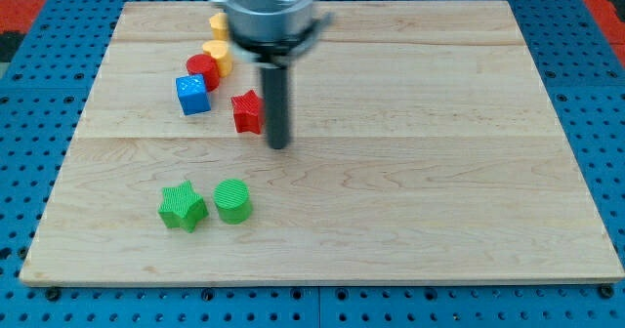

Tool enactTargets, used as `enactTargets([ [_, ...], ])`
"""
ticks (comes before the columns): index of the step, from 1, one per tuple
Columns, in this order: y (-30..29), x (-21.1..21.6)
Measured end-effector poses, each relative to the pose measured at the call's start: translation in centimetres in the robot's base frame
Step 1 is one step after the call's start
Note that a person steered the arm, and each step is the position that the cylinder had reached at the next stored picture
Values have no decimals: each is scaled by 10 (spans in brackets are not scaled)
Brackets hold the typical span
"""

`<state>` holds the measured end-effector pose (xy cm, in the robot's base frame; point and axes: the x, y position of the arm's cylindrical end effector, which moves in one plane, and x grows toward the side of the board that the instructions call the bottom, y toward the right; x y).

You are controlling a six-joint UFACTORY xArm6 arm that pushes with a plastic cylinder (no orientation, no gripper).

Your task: Slide red circle and red star towards right and down

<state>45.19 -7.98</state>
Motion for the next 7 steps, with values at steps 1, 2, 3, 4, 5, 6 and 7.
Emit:
enactTargets([
  [1, -105, -50],
  [2, -132, -99],
  [3, -102, -107],
  [4, -56, -121],
  [5, -55, -132],
  [6, 12, -128],
  [7, 19, -78],
])
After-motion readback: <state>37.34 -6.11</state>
